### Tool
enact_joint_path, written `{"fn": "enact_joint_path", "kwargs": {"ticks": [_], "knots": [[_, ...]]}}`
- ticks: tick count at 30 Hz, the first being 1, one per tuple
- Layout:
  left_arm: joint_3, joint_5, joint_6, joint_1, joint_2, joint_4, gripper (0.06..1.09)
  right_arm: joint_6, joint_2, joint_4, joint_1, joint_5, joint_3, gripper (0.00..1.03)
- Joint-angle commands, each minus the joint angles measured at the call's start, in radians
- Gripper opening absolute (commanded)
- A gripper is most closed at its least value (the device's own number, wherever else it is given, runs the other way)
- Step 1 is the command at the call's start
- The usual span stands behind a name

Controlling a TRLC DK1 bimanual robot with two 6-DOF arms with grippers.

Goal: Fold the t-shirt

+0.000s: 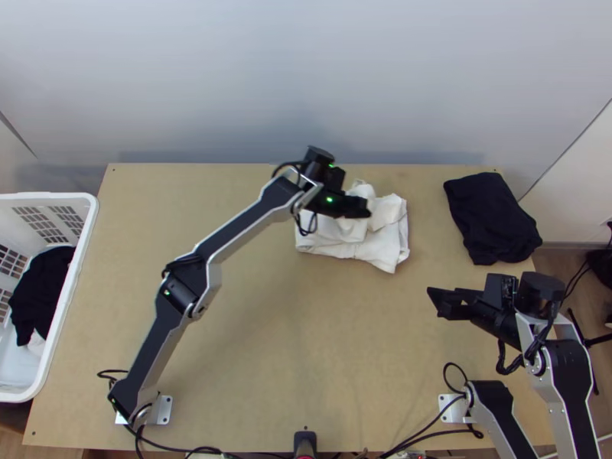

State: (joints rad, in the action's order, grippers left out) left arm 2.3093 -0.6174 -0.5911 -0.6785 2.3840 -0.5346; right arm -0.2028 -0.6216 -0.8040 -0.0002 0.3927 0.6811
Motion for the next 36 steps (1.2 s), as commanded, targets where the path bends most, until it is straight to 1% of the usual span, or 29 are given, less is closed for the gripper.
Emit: {"fn": "enact_joint_path", "kwargs": {"ticks": [1, 3, 5, 6, 7, 9, 10, 13, 17, 21, 22, 25, 27, 29, 31, 33, 35, 36], "knots": [[0.010, 0.031, -0.073, -0.056, 0.058, 0.165, 0.09, -0.003, -0.003, 0.002, -0.015, 0.002, -0.005, 0.99], [0.010, 0.045, -0.107, -0.067, 0.076, 0.234, 0.09, -0.003, -0.003, 0.003, -0.021, 0.003, -0.005, 0.99], [0.010, 0.076, -0.107, -0.085, 0.098, 0.294, 0.10, -0.004, -0.003, 0.003, -0.026, 0.005, -0.005, 0.99], [0.010, 0.094, -0.107, -0.096, 0.107, 0.314, 0.14, -0.006, -0.003, 0.005, -0.027, 0.006, -0.006, 0.99], [0.013, 0.133, -0.107, -0.110, 0.119, 0.324, 0.37, -0.007, -0.004, 0.006, -0.029, 0.008, -0.008, 0.99], [0.021, 0.162, -0.107, -0.131, 0.129, 0.324, 1.06, -0.010, -0.007, 0.012, -0.029, 0.011, -0.011, 0.99], [0.025, 0.182, -0.125, -0.136, 0.129, 0.329, 1.04, -0.012, -0.010, 0.015, -0.030, 0.014, -0.014, 0.99], [0.029, 0.182, -0.197, -0.138, 0.103, 0.343, 1.04, -0.012, -0.012, 0.022, -0.030, 0.017, -0.018, 0.99], [0.029, 0.182, -0.239, -0.131, 0.049, 0.349, 1.04, -0.023, -0.015, 0.062, -0.030, 0.026, -0.035, 0.99], [0.029, 0.176, -0.380, -0.098, 0.017, 0.410, 1.04, -0.030, -0.020, 0.077, -0.030, 0.037, -0.041, 0.99], [0.029, 0.176, -0.398, -0.095, 0.011, 0.426, 1.04, -0.030, -0.021, 0.077, -0.030, 0.038, -0.041, 0.99], [0.027, 0.136, -0.473, -0.096, 0.001, 0.469, 1.04, -0.030, -0.021, 0.080, -0.027, 0.040, -0.043, 0.99], [0.027, 0.073, -0.520, -0.110, 0.007, 0.502, 1.04, -0.032, -0.021, 0.080, -0.027, 0.040, -0.045, 0.99], [0.027, 0.051, -0.503, -0.128, 0.020, 0.505, 1.04, -0.032, -0.021, 0.081, -0.029, 0.041, -0.043, 0.99], [0.018, 0.030, -0.454, -0.133, 0.027, 0.486, 1.04, -0.033, -0.021, 0.080, -0.027, 0.041, -0.045, 0.99], [0.012, 0.028, -0.392, -0.122, 0.037, 0.444, 1.04, -0.033, -0.021, 0.081, -0.021, 0.041, -0.046, 0.99], [0.012, 0.024, -0.360, -0.110, 0.049, 0.415, 1.04, -0.033, -0.021, 0.083, -0.017, 0.041, -0.046, 0.99], [0.012, -0.001, -0.312, -0.110, 0.052, 0.383, 1.04, -0.035, -0.021, 0.085, -0.015, 0.041, -0.046, 0.99]]}}
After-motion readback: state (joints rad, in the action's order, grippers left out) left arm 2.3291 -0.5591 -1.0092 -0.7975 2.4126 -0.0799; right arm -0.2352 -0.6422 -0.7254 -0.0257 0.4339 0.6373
